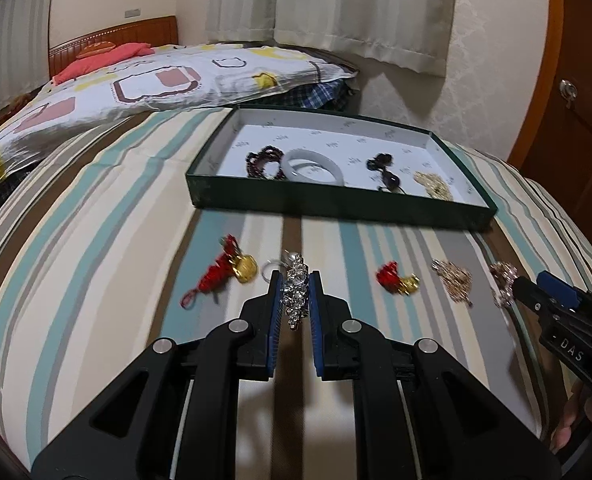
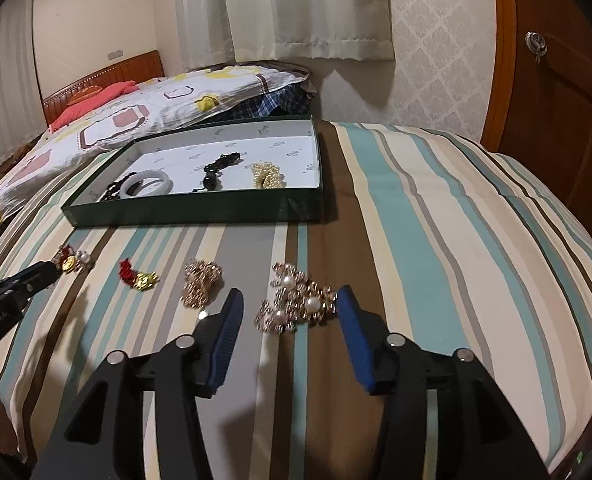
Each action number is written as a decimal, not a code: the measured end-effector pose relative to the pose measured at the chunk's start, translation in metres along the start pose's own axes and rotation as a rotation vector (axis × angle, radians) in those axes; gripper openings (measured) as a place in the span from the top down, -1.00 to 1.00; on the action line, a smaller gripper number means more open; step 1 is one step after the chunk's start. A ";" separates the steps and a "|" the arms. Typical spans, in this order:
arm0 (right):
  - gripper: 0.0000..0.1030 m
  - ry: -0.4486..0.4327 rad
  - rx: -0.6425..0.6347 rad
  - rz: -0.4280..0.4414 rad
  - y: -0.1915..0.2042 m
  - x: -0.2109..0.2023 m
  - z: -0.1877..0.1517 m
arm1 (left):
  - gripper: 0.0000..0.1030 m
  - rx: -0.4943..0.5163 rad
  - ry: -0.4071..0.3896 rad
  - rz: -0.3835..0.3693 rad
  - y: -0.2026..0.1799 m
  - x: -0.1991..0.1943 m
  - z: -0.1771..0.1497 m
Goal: Organize jewelry
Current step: 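Lift the rhinestone brooch toward the box with the left tool while the right tool reaches the pearl brooch, then carry both brooches into the green box and open both tools to release them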
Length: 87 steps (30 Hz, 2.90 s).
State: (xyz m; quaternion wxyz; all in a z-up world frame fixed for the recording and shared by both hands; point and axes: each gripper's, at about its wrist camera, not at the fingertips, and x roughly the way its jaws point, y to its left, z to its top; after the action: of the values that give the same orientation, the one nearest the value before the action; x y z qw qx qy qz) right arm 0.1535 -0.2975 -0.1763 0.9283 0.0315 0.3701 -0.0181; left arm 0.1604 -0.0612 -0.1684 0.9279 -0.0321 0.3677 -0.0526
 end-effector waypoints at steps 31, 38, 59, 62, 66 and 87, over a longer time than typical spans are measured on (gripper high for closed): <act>0.15 0.018 0.009 0.004 -0.002 0.006 0.009 | 0.75 -0.009 -0.008 0.016 0.011 0.009 0.008; 0.15 -0.041 -0.001 0.021 0.003 -0.011 0.023 | 0.75 0.006 -0.049 0.004 0.004 -0.001 0.020; 0.15 -0.177 -0.035 0.084 0.024 -0.002 0.098 | 0.75 0.005 -0.127 -0.053 -0.009 0.013 0.085; 0.15 -0.192 -0.034 0.087 0.024 0.004 0.110 | 0.75 0.017 -0.142 -0.050 -0.010 0.021 0.100; 0.15 -0.207 -0.037 0.085 0.022 0.015 0.126 | 0.74 0.032 -0.154 -0.043 -0.012 0.035 0.120; 0.14 0.018 -0.014 0.117 0.008 0.138 0.159 | 0.75 0.072 0.052 0.010 0.004 0.167 0.182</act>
State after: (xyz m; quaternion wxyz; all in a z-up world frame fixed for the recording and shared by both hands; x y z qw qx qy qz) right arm 0.3631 -0.3022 -0.1561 0.9245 0.0467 0.3763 0.0390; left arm 0.4067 -0.0733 -0.1498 0.9189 0.0044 0.3896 -0.0620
